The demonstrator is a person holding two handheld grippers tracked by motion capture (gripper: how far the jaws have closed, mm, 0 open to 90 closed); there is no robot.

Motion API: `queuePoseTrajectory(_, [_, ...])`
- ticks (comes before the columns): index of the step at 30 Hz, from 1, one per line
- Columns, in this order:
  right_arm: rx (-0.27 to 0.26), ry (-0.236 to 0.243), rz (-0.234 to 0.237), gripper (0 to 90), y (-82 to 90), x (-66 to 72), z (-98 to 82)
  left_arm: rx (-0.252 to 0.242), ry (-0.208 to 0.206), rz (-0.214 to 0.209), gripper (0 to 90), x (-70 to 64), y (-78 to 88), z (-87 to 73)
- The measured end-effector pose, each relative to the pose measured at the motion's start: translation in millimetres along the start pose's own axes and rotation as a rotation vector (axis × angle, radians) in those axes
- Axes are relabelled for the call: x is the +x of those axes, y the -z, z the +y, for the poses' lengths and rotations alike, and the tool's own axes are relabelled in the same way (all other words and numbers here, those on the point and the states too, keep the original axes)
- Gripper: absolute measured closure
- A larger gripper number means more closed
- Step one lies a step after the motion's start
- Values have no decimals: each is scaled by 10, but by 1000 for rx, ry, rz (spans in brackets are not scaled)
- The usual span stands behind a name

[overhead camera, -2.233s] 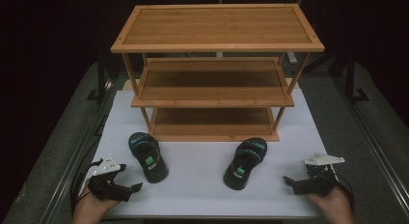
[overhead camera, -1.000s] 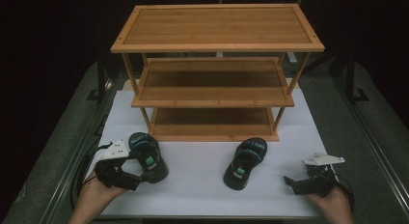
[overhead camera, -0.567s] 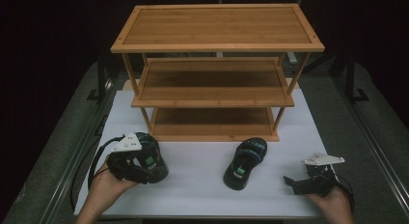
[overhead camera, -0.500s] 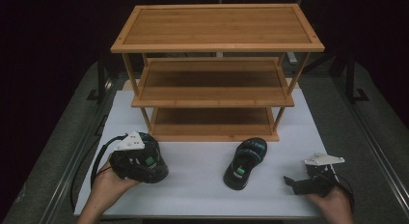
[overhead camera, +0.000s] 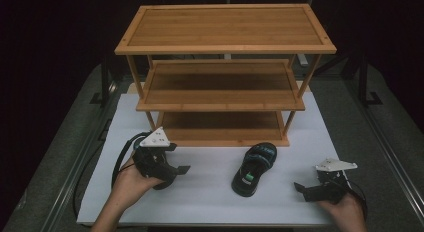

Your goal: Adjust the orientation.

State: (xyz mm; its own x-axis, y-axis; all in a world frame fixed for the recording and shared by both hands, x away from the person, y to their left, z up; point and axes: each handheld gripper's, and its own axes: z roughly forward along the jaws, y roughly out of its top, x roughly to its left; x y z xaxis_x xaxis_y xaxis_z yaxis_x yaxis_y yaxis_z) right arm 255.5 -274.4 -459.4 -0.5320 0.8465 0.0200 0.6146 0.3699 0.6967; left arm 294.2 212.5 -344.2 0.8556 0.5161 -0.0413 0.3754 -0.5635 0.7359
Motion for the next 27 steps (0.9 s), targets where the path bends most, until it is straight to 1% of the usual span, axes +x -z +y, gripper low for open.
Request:
queuePoseTrajectory(4, [0, 0, 0, 0, 0, 0, 0, 12, -17, -10, 148, -24, -93, 75])
queuePoseTrajectory(5, [0, 0, 0, 0, 0, 0, 0, 18, -27, -13, 156, -29, -120, 95])
queuePoseTrajectory(9, [0, 0, 0, 0, 0, 0, 0, 22, -43, -26, 158, -62, -219, 158])
queuePoseTrajectory(10, [0, 0, 0, 0, 0, 0, 0, 24, -52, -28, 175, -69, -237, 175])
queuePoseTrajectory(12, [0, 0, 0, 0, 0, 0, 0, 20, -56, -19, 222, -88, -276, 209])
queuePoseTrajectory(17, [0, 0, 0, 0, 0, 0, 0, 23, -72, -26, 230, -122, -381, 317])
queuePoseTrajectory(19, [-1, -1, 0, 0, -1, 0, -1, 24, -76, -36, 232, -144, -429, 368])
queuePoseTrajectory(21, [-1, -1, 0, 0, -1, 0, 0, 32, -93, -41, 236, -153, -466, 418])
queuePoseTrajectory(22, [-1, -1, 0, 0, -1, 0, 0, 25, -89, -45, 245, -162, -484, 434])
queuePoseTrajectory(26, [-1, -1, 0, 0, -1, 0, 0, 22, -103, -58, 268, -184, -582, 523])
queuePoseTrajectory(27, [-1, -1, 0, 0, -1, 0, -1, 19, -109, -66, 287, -193, -615, 548])
